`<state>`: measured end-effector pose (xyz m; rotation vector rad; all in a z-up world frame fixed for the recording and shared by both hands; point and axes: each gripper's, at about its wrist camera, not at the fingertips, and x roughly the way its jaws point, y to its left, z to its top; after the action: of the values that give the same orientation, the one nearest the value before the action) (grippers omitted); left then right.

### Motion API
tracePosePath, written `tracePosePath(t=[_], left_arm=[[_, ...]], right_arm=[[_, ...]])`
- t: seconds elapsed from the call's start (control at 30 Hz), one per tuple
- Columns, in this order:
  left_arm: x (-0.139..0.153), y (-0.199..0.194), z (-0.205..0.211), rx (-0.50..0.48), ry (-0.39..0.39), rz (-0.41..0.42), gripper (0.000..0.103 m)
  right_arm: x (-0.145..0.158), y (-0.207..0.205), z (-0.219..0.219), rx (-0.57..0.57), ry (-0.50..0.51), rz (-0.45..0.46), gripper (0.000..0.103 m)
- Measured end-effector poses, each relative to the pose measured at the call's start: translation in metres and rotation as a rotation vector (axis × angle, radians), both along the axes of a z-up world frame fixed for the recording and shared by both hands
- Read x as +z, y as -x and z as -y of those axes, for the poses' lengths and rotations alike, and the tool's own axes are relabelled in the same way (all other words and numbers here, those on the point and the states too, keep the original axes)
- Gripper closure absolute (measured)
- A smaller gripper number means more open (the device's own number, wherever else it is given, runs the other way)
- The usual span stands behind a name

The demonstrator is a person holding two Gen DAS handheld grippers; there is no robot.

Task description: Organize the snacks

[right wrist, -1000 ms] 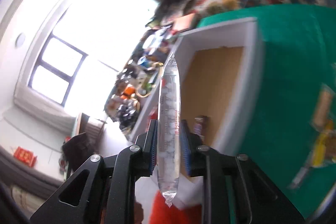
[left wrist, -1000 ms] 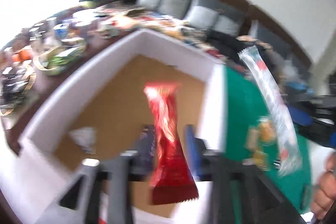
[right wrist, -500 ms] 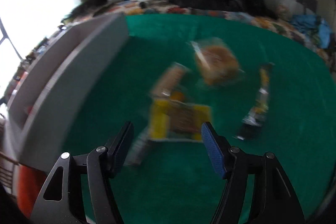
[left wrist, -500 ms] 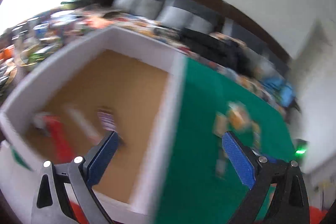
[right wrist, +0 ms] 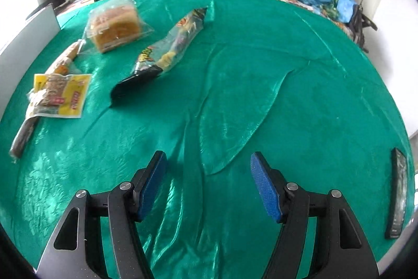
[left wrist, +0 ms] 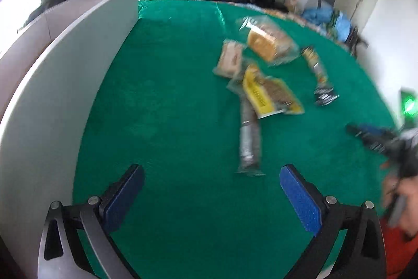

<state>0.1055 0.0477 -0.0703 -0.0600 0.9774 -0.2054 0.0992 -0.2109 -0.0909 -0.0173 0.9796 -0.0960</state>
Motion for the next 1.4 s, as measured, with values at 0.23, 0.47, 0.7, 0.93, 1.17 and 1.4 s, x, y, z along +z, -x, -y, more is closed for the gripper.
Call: tracePosePath(t=[0.23,0.47,0.7,0.93,1.17,1.4], left_arm=[[-0.017,-0.019,0.003,0.012,-0.068,0.001,0.001],[-0.026,-0.028,0.005,0.005,-0.019,-0.022,0.0],[-0.028,-0.024,0.005,-0.006,-0.03,0.031,0.0],[-0.03,-0.027,0.013,-0.022,-0.083,0.036,0.0],[-0.033,-0.028,0.019,-0.032,-0.12,0.032,0.0],[-0.032,-0.028,0.019,-0.032,-0.12,0.032,0.0]], right_arm=[[-0.001,-0.004,0.001,-0.022,-0.04,0.034,0.025],[-0.004,0.0,0.003,-0.011,-0.038,0.067,0.019],[-0.003,-0.001,0.003,-0.013,-0.041,0.066,0.018],[-0.003,-0.001,0.003,-0.013,-0.041,0.066,0.017],[-0.003,-0.001,0.004,-0.013,-0.041,0.065,0.017],[-0.003,-0.001,0.004,-0.013,-0.041,0.065,0.017]])
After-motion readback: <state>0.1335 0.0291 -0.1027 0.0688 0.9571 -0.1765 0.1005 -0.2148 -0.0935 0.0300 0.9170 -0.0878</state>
